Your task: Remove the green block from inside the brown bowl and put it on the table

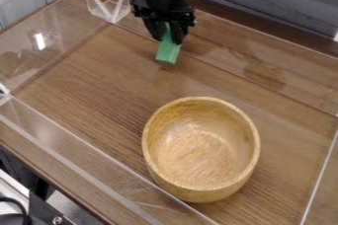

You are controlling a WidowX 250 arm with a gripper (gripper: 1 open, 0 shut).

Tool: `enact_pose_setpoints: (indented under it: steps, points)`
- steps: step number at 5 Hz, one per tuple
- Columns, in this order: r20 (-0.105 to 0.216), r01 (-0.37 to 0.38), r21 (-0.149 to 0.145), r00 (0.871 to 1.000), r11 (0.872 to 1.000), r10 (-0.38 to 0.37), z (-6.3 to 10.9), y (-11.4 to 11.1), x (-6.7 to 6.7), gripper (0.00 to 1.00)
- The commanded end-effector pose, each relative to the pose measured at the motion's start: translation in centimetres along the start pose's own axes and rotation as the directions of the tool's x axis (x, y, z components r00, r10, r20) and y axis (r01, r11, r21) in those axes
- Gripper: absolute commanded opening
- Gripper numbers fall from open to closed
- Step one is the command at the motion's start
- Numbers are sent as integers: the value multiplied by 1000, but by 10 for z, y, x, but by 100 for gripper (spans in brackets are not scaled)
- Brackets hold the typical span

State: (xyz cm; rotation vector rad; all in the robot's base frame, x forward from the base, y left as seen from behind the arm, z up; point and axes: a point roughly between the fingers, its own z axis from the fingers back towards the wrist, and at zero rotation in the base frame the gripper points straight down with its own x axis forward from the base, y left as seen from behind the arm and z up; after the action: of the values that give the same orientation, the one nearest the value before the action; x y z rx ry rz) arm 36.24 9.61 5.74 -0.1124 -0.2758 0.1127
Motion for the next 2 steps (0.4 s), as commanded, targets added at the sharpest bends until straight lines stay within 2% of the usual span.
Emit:
enact_pose_setpoints:
  steps: [1,2]
  points:
    - [71,-2,13,997,1000,1,17,8,21,0]
    - [74,-9,13,997,1000,8,17,11,21,0]
